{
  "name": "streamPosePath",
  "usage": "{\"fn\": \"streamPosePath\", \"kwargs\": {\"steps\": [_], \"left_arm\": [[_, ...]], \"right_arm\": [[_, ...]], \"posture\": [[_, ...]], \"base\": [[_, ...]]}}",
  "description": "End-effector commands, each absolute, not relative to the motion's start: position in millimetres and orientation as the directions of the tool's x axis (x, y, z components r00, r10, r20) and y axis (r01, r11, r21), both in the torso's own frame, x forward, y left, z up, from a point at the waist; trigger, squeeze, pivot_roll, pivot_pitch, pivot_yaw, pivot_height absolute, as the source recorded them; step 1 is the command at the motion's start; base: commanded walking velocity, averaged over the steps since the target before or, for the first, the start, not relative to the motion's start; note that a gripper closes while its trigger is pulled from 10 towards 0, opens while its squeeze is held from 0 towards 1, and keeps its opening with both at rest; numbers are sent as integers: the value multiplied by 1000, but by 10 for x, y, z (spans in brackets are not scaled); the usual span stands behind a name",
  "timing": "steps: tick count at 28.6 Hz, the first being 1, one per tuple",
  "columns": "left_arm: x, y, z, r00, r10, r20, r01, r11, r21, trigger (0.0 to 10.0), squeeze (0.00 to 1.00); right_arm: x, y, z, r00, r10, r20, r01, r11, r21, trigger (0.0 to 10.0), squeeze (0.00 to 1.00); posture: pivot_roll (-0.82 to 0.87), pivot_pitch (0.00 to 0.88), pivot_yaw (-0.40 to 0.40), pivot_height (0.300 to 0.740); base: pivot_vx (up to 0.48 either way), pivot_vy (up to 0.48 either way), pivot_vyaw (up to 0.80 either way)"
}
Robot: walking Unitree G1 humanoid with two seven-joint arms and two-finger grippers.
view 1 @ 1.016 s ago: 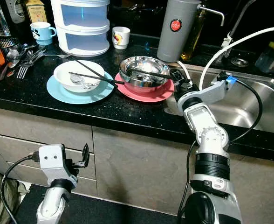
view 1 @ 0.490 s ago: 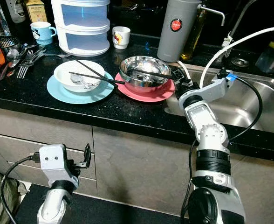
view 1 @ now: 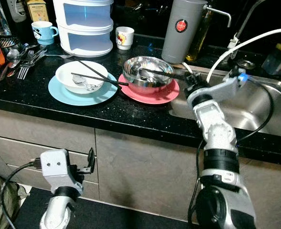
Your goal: Kitchen organization
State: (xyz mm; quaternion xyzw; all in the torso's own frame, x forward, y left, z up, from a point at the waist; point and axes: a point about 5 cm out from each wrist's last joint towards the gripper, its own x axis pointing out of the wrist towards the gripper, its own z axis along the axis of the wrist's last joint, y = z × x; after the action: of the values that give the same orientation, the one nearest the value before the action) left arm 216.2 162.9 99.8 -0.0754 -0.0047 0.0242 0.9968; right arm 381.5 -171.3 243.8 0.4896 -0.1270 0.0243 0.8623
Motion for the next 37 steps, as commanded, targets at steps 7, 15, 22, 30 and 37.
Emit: {"fn": "streamPosePath", "kwargs": {"steps": [7,15,22,30,37], "left_arm": [[2166,1612,994,998,57,-8,-58,986,-155,10000,0],[2220,1616,965,998,56,-11,-57,987,-152,10000,0],[2268,1644,938,998,53,-15,-55,988,-144,10000,0],[2307,1655,882,999,-5,-38,-1,987,-163,10000,0],[2301,1662,870,999,-34,-39,27,985,-172,10000,0]], "right_arm": [[3855,-1749,2460,964,-103,247,-169,483,859,0,0],[3879,-1792,2723,934,-125,335,-282,317,905,0,0],[3785,-1894,3013,869,-118,480,-420,337,843,10000,0],[3770,-2150,3012,878,-162,451,-334,468,818,10000,0],[3764,-2089,3010,876,-129,464,-309,588,747,10000,0]], "posture": [[226,0,-118,740],[224,0,-120,740],[217,0,-108,740],[210,0,-93,740],[220,0,-93,740]], "base": [[0,0,0],[0,0,0],[0,0,0],[0,0,-700],[0,0,-800]]}}
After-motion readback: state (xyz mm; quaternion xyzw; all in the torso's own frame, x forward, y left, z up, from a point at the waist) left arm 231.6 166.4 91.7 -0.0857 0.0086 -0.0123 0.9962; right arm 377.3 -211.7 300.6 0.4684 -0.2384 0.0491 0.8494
